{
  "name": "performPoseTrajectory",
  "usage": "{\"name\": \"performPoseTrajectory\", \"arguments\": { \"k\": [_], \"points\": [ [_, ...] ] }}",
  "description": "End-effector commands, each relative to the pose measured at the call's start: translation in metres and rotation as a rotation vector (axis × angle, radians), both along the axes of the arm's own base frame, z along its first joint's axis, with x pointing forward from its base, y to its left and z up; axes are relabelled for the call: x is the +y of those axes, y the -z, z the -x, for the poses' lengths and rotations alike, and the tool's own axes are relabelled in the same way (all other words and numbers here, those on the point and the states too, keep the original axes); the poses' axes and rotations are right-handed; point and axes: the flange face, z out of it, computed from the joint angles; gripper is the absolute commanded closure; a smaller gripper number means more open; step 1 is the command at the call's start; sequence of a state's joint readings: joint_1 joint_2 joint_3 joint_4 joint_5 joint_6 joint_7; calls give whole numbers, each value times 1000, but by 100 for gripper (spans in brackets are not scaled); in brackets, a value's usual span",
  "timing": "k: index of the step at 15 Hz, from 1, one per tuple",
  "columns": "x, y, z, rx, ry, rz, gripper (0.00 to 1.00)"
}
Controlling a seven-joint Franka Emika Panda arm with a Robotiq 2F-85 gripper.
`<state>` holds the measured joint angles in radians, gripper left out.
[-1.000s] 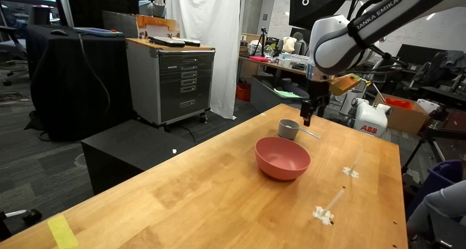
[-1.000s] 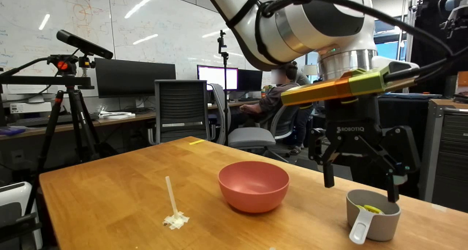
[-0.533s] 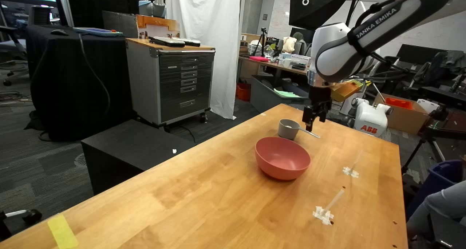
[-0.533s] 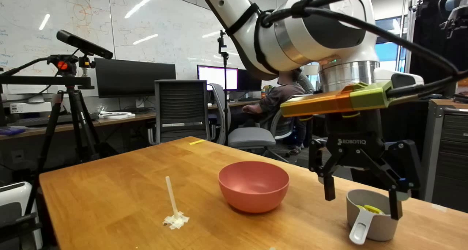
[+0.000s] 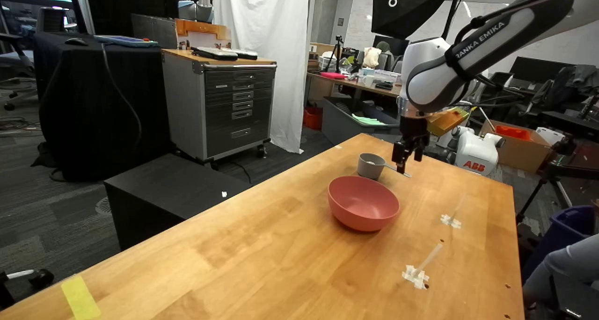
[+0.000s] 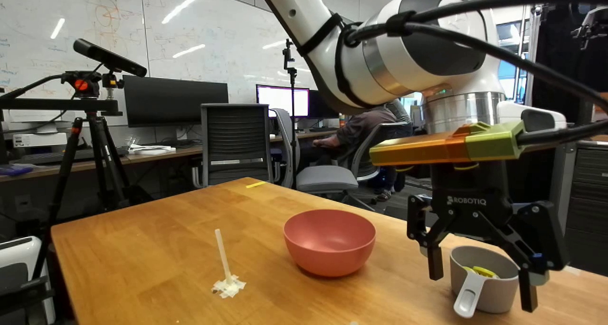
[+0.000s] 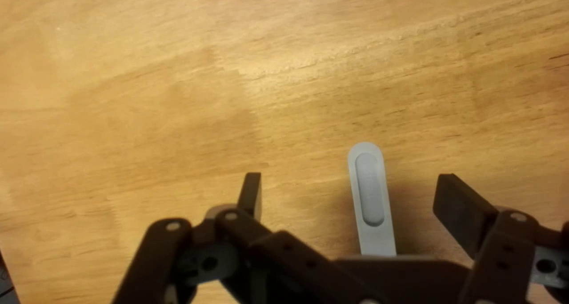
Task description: Pour the contents in the grey measuring cup into the pink bowl
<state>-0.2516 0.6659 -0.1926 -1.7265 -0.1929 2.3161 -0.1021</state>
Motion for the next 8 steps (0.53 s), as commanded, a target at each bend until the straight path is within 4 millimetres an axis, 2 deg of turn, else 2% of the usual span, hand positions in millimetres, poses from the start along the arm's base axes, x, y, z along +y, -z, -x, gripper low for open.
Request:
{"name": "performPoseTrajectory", "arguments": {
  "k": [1, 8],
  "points": [
    [-4, 6, -8, -7, -11, 20, 0],
    [-4, 10, -16, -1, -10, 27, 0]
  ]
}}
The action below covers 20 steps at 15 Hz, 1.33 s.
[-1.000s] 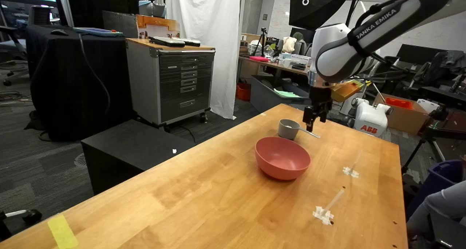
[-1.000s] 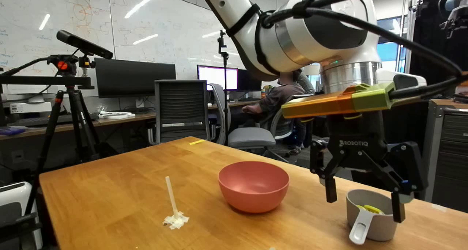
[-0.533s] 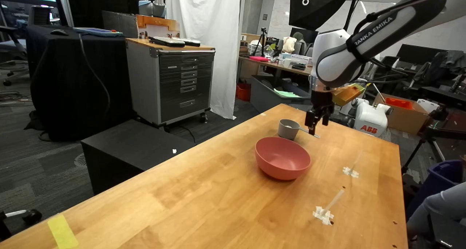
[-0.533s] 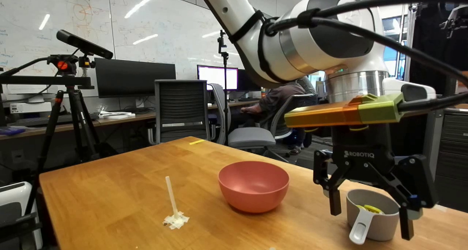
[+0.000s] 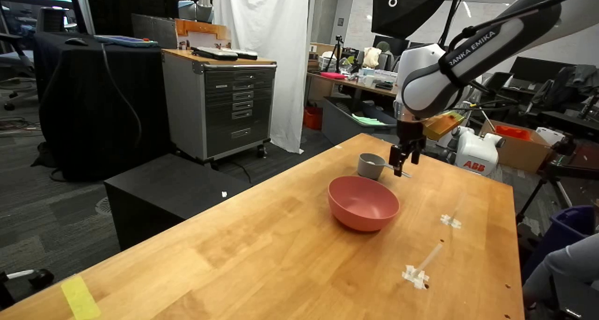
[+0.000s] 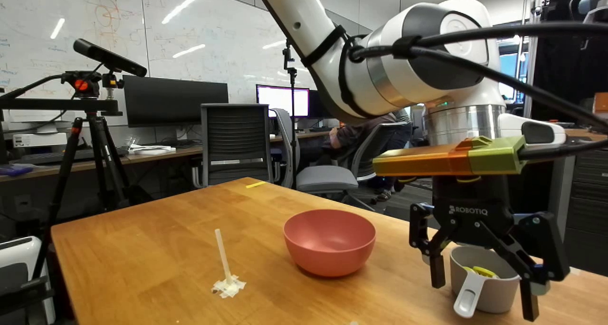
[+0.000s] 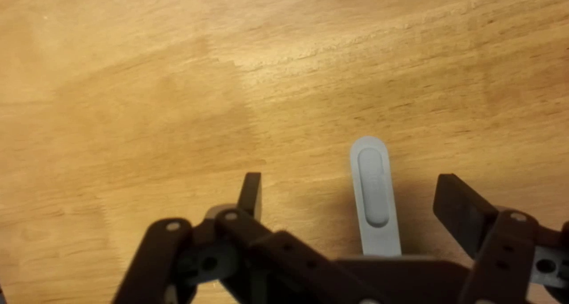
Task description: Pour the contents in the grey measuring cup into the pink bowl
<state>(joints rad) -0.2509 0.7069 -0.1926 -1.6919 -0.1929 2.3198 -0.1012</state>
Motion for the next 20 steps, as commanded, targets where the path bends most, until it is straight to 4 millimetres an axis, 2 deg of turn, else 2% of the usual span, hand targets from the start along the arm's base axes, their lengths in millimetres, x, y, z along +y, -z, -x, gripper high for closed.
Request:
{"name": "performPoseTrajectory", "arguments": {
  "k": [1, 4, 5, 8, 9, 10, 11, 13, 15, 16, 20],
  "points": [
    [-2, -3, -11, -6, -7, 25, 4],
    [0, -2, -14, -3, -14, 30, 14],
    [0, -1, -15, -3, -15, 30, 28],
    [0, 2, -16, -1, -14, 31, 46],
    [-1, 4, -17, 1, -14, 32, 57],
    [-1, 5, -17, 3, -14, 30, 59],
    [-1, 7, -17, 6, -12, 28, 74],
    [-2, 10, -18, 7, -8, 25, 89],
    [-1, 13, -18, 7, -5, 24, 94],
    [-1, 14, -19, 7, -4, 23, 88],
    [-1, 12, -21, 4, -6, 25, 88]
  ]
}}
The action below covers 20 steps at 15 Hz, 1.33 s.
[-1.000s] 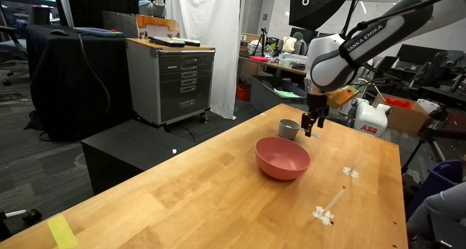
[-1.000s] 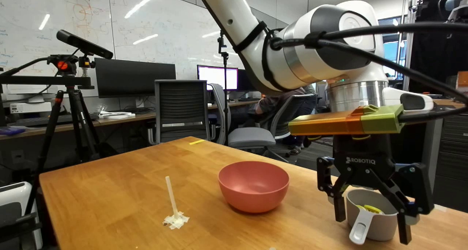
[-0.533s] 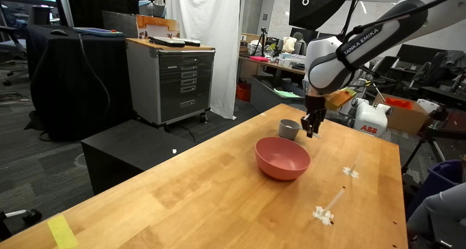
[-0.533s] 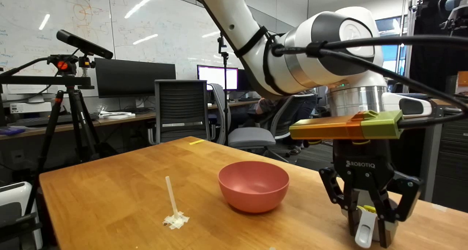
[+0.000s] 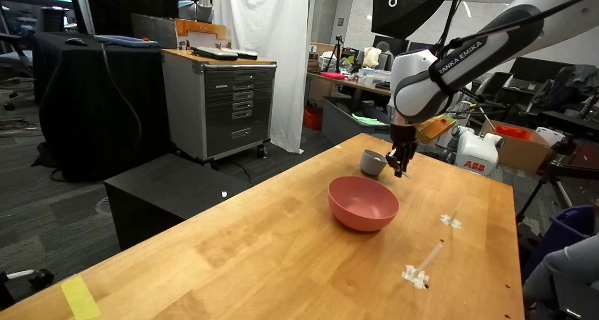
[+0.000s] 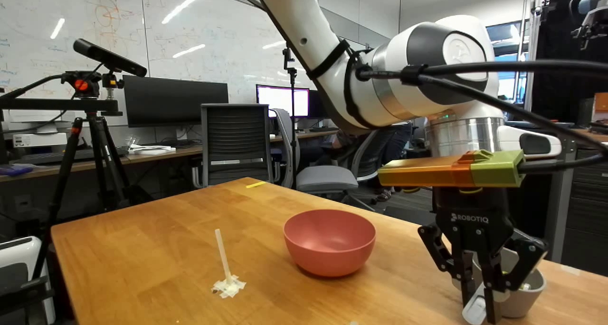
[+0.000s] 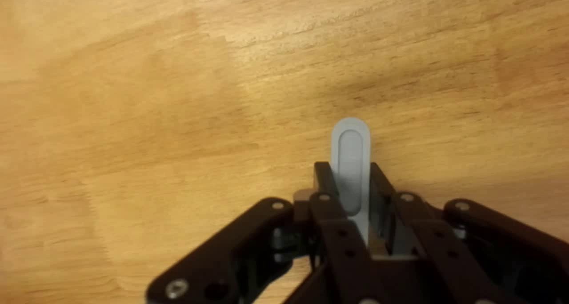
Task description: Pour the contents in the grey measuring cup into the pink bowl
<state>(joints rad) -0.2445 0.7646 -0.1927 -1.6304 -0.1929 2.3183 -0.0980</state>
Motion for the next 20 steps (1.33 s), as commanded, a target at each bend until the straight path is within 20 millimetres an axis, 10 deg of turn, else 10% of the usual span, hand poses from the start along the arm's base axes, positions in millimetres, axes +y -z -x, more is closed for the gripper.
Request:
{"name": "performPoseTrajectory", "arguments": {
  "k": [1, 20],
  "points": [
    [-2, -3, -7, 3, 3, 17, 89],
    [72, -37, 1, 78, -227, 166, 90]
  ]
}}
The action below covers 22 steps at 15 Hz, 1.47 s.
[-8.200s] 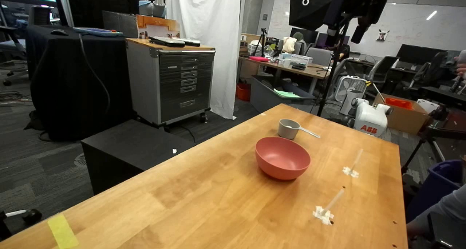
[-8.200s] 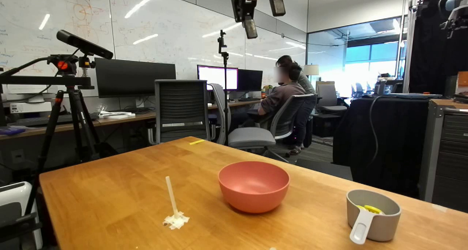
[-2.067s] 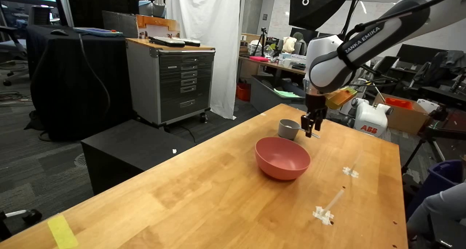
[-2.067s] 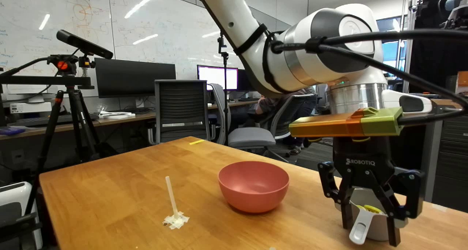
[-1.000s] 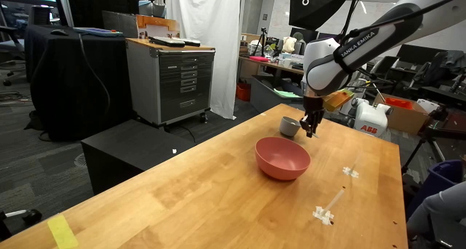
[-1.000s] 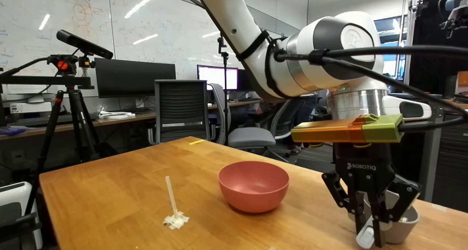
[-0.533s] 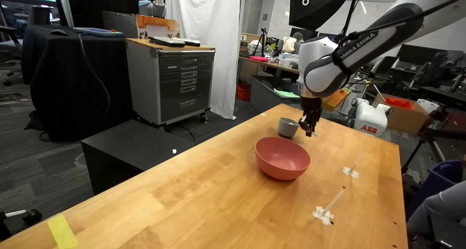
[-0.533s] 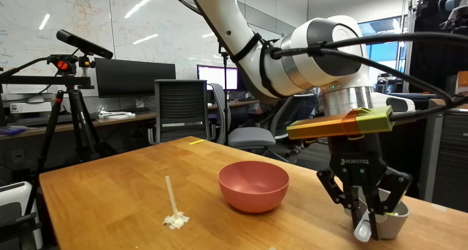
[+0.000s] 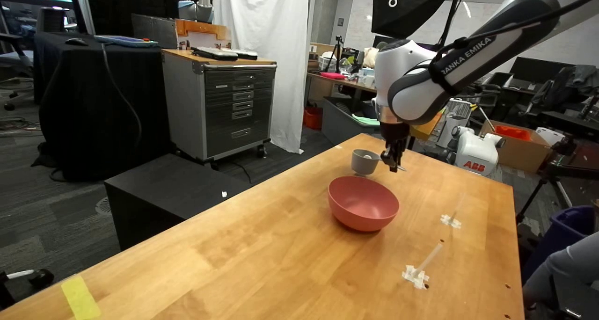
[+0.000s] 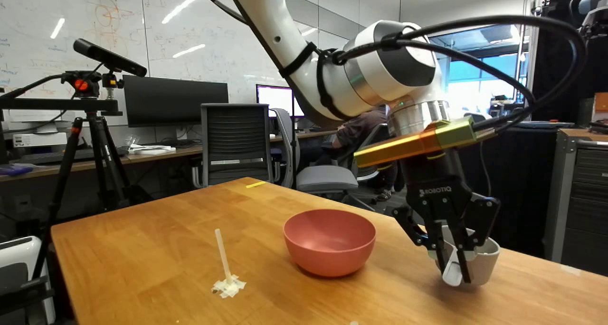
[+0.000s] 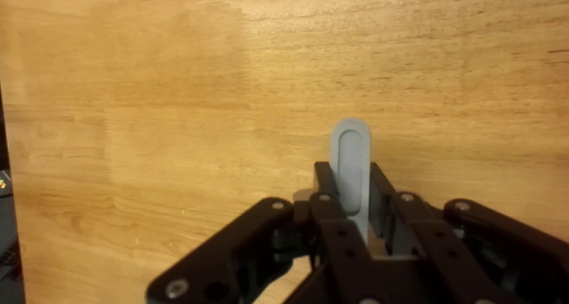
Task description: Pour the contents in the grey measuring cup into the pink bowl
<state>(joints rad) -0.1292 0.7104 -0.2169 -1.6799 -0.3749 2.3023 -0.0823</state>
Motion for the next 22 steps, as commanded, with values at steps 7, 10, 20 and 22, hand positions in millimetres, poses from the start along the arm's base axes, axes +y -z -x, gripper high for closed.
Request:
{"name": "performPoseTrajectory", "arguments": {
  "k": [7, 10, 20, 22],
  "points": [
    [60, -17, 46, 78, -152, 158, 90],
    [85, -18, 60, 91, -212, 207, 90],
    [122, -52, 100, 35, -284, 322, 90],
    [127, -56, 107, 29, -293, 347, 90]
  ]
}}
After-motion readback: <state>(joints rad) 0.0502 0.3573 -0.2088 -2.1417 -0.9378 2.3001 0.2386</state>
